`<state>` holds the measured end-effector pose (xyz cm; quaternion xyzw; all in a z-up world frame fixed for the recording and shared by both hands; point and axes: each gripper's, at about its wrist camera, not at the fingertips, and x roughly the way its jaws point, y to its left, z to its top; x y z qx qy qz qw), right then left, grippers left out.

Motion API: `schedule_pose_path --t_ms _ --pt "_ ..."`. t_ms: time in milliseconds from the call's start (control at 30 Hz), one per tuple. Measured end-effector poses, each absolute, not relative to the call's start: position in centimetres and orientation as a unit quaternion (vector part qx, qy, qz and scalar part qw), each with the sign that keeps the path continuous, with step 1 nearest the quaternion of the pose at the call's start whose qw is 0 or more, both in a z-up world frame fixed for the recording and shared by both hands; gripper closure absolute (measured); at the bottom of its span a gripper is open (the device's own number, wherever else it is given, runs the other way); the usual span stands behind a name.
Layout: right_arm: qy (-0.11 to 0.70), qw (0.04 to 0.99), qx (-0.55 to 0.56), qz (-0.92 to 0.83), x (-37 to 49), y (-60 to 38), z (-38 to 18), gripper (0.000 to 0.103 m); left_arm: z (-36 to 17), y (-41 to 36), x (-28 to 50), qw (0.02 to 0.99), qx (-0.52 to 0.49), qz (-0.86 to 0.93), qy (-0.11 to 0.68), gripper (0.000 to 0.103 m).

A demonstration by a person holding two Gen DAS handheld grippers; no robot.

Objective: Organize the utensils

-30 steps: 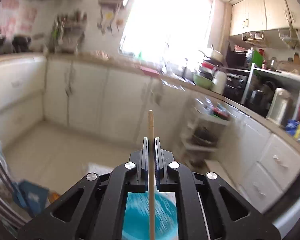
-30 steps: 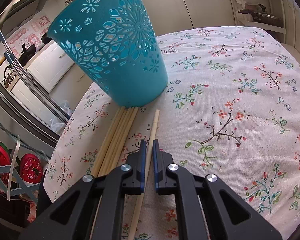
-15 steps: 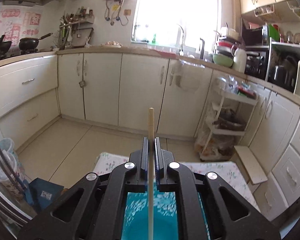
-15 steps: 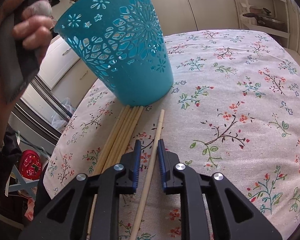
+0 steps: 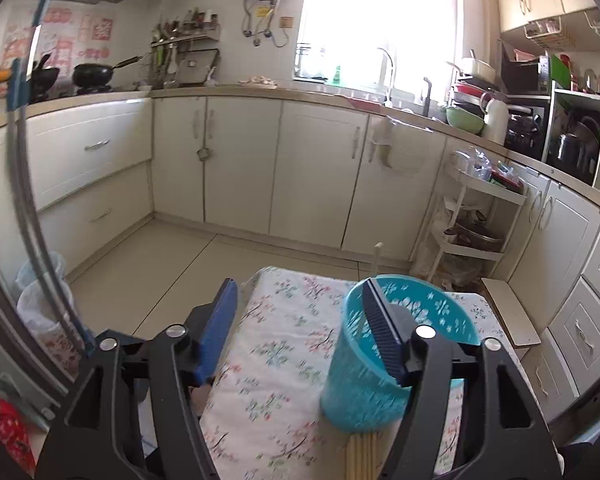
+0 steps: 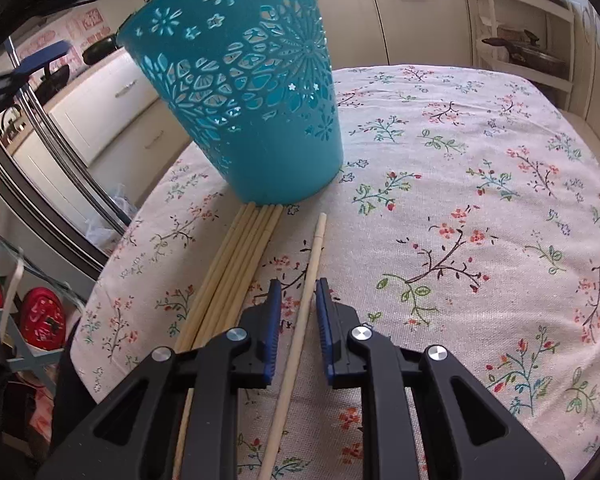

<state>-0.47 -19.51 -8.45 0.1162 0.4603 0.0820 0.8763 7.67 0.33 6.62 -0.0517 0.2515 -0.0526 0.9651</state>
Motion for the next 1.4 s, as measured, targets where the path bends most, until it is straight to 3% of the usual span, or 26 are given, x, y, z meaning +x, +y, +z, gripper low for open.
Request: schedule_pose_path --t_ms 167,400,833,1133,1400 --pt "0.46 0.885 0.043 0.055 -0.7 -17.8 -8.1 0.094 3.4 2.7 5.5 0.95 -0.074 -0.044 0.301 0.035" --pt "0.47 0.86 0.178 0.088 -2.2 -21.8 -8.0 0.097 -1.1 4.5 3.9 0.925 -0.078 -0.043 0.369 0.035" --pt "0.308 0.892 0.284 0.169 -4.6 -25.1 3.6 0.097 -3.4 5.0 2.7 0.907 -0.071 -0.045 0.412 0.035" --pt "0.159 0.936 0.274 0.153 3.6 -23.7 12.7 0.097 -3.0 3.9 1.3 0.904 -0.067 -0.065 0.418 0.034" --pt "0.195 0.944 0.254 0.078 12.3 -22.3 8.6 0.097 -2.7 4.9 1.0 0.905 -0.074 -0.06 0.414 0.032"
